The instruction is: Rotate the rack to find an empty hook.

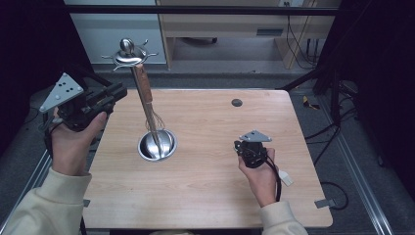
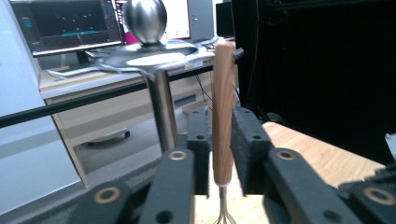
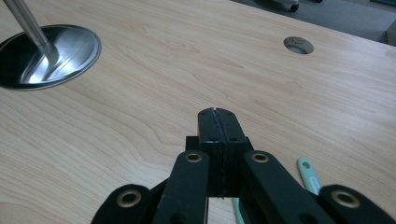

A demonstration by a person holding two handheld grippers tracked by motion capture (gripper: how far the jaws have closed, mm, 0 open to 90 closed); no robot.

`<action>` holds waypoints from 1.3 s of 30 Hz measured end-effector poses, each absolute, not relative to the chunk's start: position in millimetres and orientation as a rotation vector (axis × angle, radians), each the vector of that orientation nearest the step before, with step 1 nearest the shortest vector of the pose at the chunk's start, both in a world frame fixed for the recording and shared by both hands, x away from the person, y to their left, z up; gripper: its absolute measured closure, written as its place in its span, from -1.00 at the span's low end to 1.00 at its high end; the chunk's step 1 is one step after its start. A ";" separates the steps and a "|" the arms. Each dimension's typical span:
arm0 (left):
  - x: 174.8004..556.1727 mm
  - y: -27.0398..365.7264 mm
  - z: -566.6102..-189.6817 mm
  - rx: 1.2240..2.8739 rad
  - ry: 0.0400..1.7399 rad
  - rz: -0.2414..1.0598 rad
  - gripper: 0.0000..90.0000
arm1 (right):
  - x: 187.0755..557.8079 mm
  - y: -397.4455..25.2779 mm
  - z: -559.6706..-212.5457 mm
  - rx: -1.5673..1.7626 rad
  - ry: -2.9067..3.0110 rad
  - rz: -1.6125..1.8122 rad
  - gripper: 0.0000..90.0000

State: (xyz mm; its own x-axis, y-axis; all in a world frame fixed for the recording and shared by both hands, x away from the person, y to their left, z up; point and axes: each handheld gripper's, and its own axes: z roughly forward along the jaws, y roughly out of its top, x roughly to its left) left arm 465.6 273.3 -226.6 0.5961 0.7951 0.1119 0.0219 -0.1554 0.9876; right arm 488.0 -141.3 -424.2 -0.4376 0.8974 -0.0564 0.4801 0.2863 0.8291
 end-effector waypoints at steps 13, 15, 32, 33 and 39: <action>476.3 273.4 -211.8 1.563 0.732 0.788 1.00 | 487.7 -139.9 -429.3 1.223 2.041 1.036 1.00; 476.8 273.6 -210.4 1.563 0.737 0.789 1.00 | 487.7 -140.2 -429.5 1.227 2.039 1.039 1.00; 483.2 274.0 -208.6 1.556 0.771 0.812 1.00 | 487.4 -142.5 -429.4 1.234 2.034 1.041 1.00; 483.7 274.8 -208.6 1.556 0.774 0.812 1.00 | 487.4 -142.5 -429.4 1.235 2.034 1.040 1.00; 484.0 274.8 -209.1 1.560 0.774 0.819 1.00 | 487.1 -142.6 -429.4 1.237 2.034 1.040 1.00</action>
State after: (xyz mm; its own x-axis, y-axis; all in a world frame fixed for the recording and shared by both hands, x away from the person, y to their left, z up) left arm 484.0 274.8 -209.1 0.5383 0.8382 0.0873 0.0395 -0.1286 0.9909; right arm 487.1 -142.6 -429.4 -0.4347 0.8991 -0.0512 0.4849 0.2817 0.8280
